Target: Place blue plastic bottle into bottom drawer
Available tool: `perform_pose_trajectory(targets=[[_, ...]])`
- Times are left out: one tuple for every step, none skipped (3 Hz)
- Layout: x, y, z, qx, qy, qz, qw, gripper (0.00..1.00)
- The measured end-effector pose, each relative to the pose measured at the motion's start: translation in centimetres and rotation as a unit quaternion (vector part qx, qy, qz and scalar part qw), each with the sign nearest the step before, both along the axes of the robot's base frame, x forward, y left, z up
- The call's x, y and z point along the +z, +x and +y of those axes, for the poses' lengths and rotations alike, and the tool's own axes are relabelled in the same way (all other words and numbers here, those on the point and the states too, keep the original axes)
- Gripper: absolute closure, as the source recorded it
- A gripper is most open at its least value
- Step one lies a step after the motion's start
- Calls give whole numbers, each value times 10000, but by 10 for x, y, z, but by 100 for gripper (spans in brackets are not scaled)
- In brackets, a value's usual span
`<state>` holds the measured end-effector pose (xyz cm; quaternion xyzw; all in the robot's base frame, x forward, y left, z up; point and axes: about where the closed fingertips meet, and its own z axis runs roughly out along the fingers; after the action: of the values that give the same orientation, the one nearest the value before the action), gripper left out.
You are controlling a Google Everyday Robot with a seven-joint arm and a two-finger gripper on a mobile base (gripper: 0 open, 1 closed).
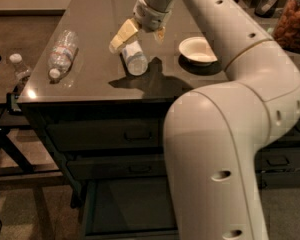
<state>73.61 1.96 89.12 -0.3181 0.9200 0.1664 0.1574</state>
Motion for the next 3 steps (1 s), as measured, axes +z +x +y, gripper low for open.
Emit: perform_pose_trajectory(targets=[[-13, 4, 11, 20, -108, 85, 9999, 0], [-24, 6, 19, 50, -181, 171, 9997, 0], [-33, 7, 25, 90, -217, 242, 9994, 0]])
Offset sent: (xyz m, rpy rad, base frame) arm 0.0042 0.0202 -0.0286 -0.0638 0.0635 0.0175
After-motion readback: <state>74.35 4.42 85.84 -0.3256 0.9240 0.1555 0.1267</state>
